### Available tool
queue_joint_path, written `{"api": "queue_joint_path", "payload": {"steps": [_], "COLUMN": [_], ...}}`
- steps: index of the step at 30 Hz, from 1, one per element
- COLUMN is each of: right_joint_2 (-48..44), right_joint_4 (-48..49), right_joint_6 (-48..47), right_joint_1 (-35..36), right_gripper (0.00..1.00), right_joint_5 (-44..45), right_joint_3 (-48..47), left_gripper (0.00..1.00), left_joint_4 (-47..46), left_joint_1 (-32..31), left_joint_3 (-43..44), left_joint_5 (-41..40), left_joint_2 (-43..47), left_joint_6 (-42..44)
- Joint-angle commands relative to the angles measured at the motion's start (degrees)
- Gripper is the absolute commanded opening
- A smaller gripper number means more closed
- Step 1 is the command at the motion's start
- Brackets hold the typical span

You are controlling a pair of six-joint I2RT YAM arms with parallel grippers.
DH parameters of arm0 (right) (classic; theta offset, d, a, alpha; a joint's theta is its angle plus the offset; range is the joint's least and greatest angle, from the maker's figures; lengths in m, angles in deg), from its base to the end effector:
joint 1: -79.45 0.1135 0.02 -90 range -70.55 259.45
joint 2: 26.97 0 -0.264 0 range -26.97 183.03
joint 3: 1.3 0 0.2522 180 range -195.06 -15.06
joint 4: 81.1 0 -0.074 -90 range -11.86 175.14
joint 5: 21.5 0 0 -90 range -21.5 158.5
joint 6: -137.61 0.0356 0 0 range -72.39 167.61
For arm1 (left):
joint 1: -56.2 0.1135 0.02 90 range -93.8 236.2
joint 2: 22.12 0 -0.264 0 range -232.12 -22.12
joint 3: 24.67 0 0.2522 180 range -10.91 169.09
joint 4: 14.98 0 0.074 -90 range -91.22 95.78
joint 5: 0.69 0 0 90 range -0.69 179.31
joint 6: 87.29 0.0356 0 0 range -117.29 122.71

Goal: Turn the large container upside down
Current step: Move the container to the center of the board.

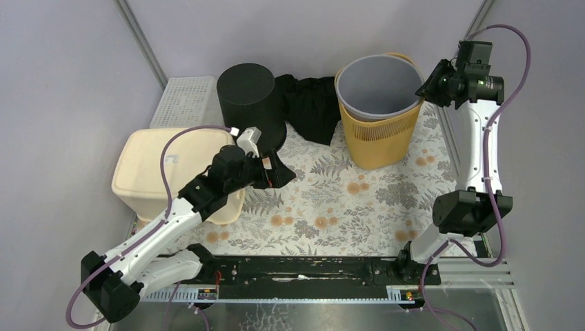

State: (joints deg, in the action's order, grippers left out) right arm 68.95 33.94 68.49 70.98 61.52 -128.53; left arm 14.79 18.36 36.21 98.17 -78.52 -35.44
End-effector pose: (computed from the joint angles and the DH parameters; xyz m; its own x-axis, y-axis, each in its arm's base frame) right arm 0.3505 -0.0478 0.4466 -0.4956 0.4315 -0.7538 0.2385 0.9021 0.3596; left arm 0.1736 -0.1418 0.3065 -0.7077 -0.2231 -0.6704 0.3547 0.7083 -0.6103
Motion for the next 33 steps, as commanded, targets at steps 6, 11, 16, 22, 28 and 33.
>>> {"api": "queue_joint_path", "payload": {"steps": [6, 11, 16, 22, 28, 33], "right_joint_2": [-10.36, -16.9, -21.89, -25.93, -27.81, -28.22], "right_joint_4": [1.73, 2.54, 0.87, 2.36, 4.95, 5.55], "right_joint_6": [-0.34, -0.74, -1.69, 0.96, 1.75, 1.61], "right_joint_1": [0.47, 0.56, 0.56, 1.12, 1.44, 1.44], "right_gripper": [0.0, 0.0, 0.0, 0.07, 0.55, 0.68], "right_joint_5": [-14.12, -19.47, -21.33, -26.09, -24.27, -20.4], "right_joint_3": [2.14, 11.84, 15.9, 18.77, 25.31, 25.96], "left_gripper": [1.0, 1.0, 1.0, 1.0, 1.0, 1.0], "left_joint_4": [-3.46, -4.84, -4.91, -4.87, -5.32, -5.37], "left_joint_1": [-0.12, -0.12, -0.17, -0.11, -0.15, -0.12], "left_joint_3": [-1.32, -2.11, -1.56, -2.2, -3.69, -4.03], "left_joint_5": [1.06, 1.86, 2.4, 1.87, 1.55, 1.53], "left_joint_2": [2.17, 1.37, 0.69, 1.63, 2.7, 2.61], "left_joint_6": [-1.51, -1.72, -1.15, -1.57, -2.16, -2.32]}}
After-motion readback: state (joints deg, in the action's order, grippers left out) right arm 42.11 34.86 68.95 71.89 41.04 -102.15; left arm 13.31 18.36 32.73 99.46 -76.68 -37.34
